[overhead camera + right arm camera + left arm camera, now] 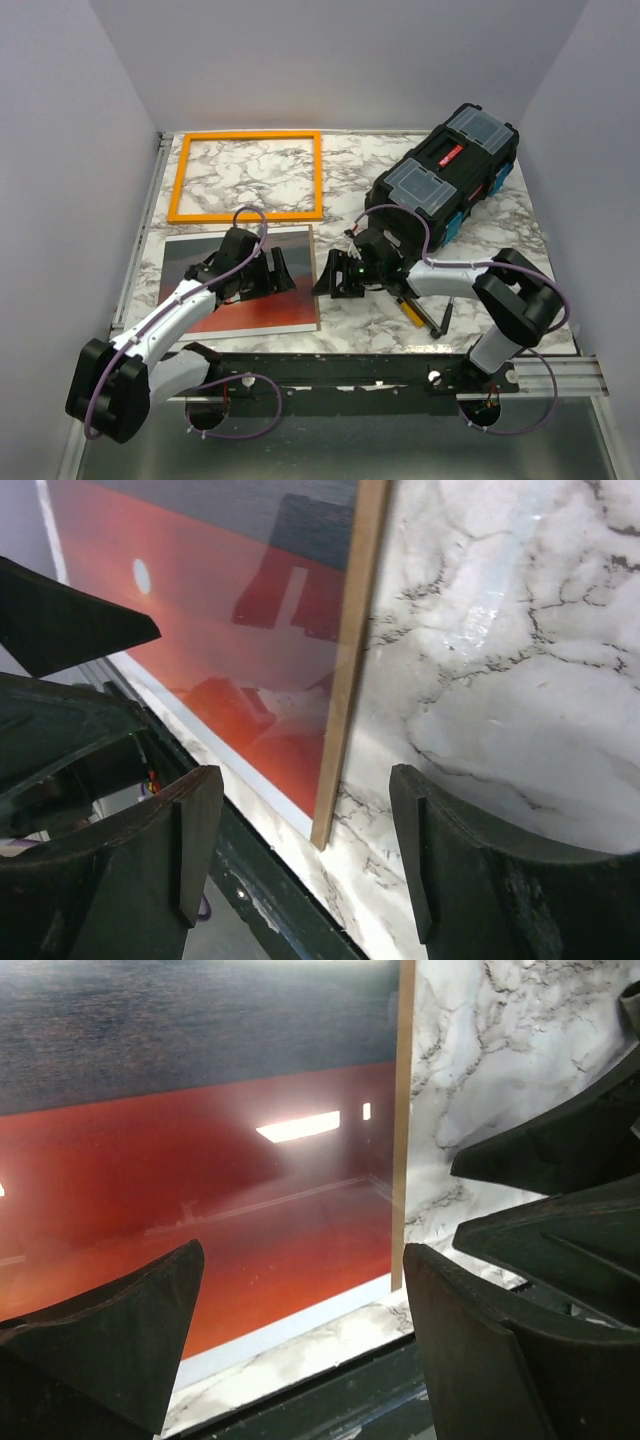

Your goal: Take the photo out of the frame

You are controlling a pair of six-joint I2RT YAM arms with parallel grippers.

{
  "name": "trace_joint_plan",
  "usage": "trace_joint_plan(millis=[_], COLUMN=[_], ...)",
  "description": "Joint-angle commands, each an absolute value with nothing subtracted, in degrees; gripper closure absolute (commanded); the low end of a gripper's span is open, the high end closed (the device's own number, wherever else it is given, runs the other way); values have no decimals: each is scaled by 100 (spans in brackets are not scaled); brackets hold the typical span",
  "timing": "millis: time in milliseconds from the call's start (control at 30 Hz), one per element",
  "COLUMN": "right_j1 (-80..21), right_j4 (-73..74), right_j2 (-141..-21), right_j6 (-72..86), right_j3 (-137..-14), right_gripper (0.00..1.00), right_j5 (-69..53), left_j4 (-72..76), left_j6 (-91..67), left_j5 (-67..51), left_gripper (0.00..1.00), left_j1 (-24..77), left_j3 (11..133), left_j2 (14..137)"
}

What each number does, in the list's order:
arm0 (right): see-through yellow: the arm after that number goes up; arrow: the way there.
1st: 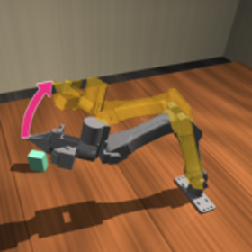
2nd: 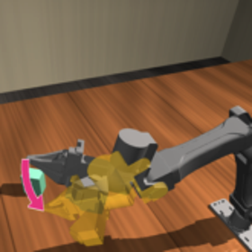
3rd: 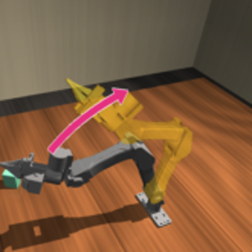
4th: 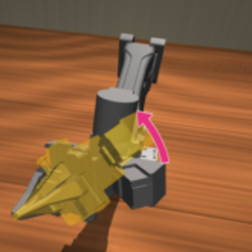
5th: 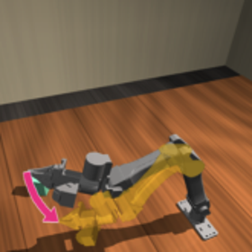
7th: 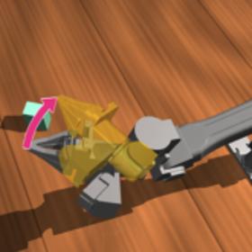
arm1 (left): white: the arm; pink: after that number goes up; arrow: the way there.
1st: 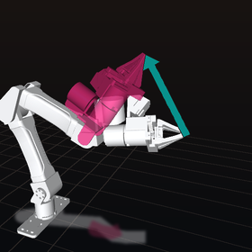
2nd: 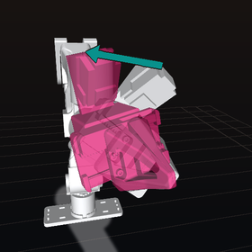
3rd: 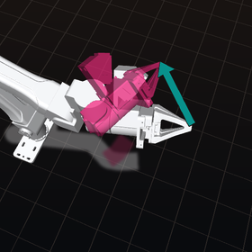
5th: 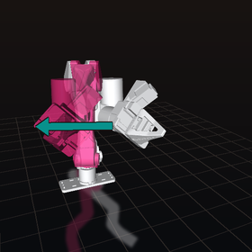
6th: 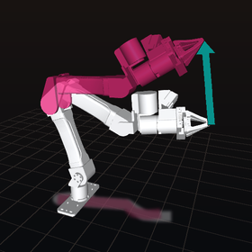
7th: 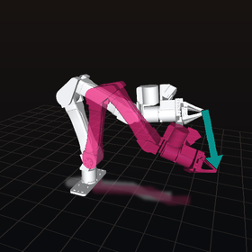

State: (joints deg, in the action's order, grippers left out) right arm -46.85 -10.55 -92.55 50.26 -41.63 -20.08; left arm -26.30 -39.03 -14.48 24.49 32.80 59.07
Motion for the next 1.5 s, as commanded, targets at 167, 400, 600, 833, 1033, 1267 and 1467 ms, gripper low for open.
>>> trace_joint_plan(millis=[167, 400, 600, 833, 1033, 1267, 1467], right_j1=[-4667, -4667, -4668, -4671, -4667, -4667, -4667], right_j4=[-1927, -2339, -2679, -2997, -1759, -1059, -1460], right_j2=[-9963, -10235, -10189, -10187, -10071, -10192, -10487], right_j6=[5348, 5517, 5725, 5930, 5332, 4931, 5111], right_j3=[-4107, -4058, -3977, -3964, -4274, -4614, -4722], right_gripper=[34, 41, 42, 43, 42, 41, 41], right_j5=[-2512, -2772, -2945, -3182, -2295, -1807, -2232], left_j4=[-1948, -1893, -1782, -1747, -1742, -1795, -1753], left_j6=[-4313, -4512, -4562, -4594, -4623, -4603, -4632], left_j5=[-703, -411, -360, -354, -369, -365, -396], left_gripper=[18, 18, 18, 18, 18, 18, 16], left_j1=[2558, 2557, 2562, 2571, 2584, 2602, 2609], left_j3=[2774, 2468, 2219, 2130, 2102, 2133, 2104], left_j2=[5923, 5711, 5691, 5685, 5642, 5656, 5664])
